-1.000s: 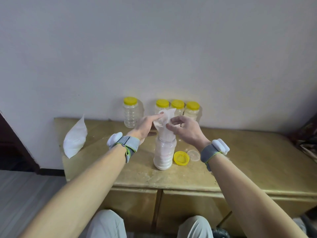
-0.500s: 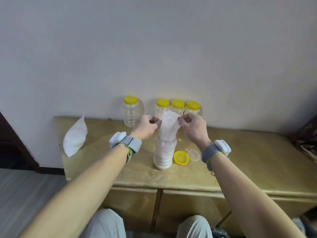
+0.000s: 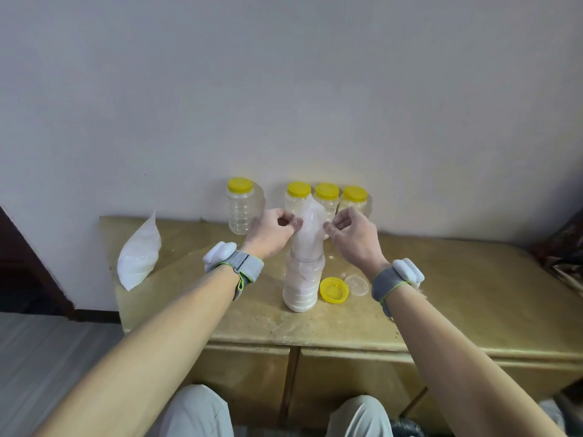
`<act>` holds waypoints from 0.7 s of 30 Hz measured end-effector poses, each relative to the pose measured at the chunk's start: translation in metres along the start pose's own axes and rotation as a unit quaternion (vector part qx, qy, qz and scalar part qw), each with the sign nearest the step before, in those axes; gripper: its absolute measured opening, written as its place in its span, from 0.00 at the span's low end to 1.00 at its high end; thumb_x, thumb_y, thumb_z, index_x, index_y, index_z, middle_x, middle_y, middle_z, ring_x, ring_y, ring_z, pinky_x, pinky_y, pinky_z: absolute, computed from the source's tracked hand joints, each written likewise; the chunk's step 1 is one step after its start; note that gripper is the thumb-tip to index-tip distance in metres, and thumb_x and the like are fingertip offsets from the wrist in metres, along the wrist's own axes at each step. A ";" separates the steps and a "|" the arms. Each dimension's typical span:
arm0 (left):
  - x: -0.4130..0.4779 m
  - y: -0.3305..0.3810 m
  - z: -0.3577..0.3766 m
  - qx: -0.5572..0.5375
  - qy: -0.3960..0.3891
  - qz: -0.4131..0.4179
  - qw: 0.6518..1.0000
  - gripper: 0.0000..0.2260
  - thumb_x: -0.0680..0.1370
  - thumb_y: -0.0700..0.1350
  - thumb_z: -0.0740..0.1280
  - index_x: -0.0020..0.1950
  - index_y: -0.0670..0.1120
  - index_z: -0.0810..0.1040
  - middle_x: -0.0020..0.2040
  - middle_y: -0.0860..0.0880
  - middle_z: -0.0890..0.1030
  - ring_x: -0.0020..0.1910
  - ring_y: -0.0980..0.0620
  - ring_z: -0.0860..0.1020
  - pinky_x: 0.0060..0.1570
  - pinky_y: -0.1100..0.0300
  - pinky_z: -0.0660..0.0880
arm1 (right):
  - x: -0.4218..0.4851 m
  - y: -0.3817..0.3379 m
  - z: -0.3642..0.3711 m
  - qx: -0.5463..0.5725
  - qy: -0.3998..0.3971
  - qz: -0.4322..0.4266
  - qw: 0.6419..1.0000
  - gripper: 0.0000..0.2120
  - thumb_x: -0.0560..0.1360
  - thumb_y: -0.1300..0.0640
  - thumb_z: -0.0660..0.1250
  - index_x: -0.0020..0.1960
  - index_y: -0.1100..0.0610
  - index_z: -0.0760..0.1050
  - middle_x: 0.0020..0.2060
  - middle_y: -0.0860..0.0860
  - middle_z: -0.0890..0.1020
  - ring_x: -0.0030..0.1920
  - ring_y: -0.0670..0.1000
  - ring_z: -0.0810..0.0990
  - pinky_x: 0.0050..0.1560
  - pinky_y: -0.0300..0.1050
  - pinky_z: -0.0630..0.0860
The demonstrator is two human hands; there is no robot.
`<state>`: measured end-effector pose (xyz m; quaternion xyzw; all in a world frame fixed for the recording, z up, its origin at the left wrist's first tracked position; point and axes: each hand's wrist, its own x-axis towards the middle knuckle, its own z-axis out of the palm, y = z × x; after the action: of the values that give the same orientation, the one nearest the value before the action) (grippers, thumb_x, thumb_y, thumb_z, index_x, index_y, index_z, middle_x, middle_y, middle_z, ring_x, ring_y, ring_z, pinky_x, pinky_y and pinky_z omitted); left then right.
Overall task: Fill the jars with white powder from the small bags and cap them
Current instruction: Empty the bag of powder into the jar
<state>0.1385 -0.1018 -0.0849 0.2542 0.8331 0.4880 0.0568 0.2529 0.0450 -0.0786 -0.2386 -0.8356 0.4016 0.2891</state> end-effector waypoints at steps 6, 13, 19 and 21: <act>-0.004 0.003 -0.001 -0.024 0.006 0.011 1.000 0.06 0.77 0.50 0.73 0.50 0.51 0.82 0.45 0.54 0.82 0.48 0.54 0.81 0.45 0.74 0.70 | -0.005 -0.008 0.004 0.020 -0.127 -0.045 0.991 0.06 0.72 0.52 0.75 0.47 0.50 0.80 0.42 0.44 0.82 0.41 0.46 0.81 0.43 0.42 0.76; 0.000 -0.003 -0.011 -0.065 0.051 -0.013 0.996 0.05 0.78 0.50 0.72 0.48 0.50 0.82 0.45 0.51 0.84 0.45 0.55 0.79 0.36 0.76 0.67 | -0.001 -0.004 0.004 0.031 -0.061 -0.029 0.997 0.05 0.76 0.55 0.71 0.42 0.51 0.78 0.37 0.46 0.82 0.40 0.49 0.83 0.42 0.40 0.76; 0.001 -0.001 -0.001 -0.067 -0.082 -0.011 0.994 0.14 0.78 0.53 0.72 0.56 0.45 0.83 0.54 0.48 0.85 0.55 0.50 0.81 0.61 0.56 0.75 | 0.003 -0.002 0.006 0.028 -0.095 -0.009 0.995 0.11 0.70 0.52 0.77 0.38 0.51 0.75 0.34 0.44 0.81 0.33 0.42 0.76 0.39 0.41 0.73; 0.004 -0.006 0.001 -0.054 -0.057 -0.009 0.997 0.13 0.78 0.56 0.70 0.51 0.48 0.84 0.48 0.51 0.85 0.54 0.47 0.81 0.58 0.53 0.76 | 0.002 -0.002 0.003 0.075 -0.103 0.010 0.992 0.14 0.67 0.48 0.78 0.46 0.50 0.75 0.42 0.43 0.80 0.40 0.45 0.78 0.44 0.44 0.73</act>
<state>0.1331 -0.1018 -0.0894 0.2703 0.8035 0.5162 0.1217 0.2489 0.0428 -0.0779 -0.1820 -0.8257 0.4889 0.2145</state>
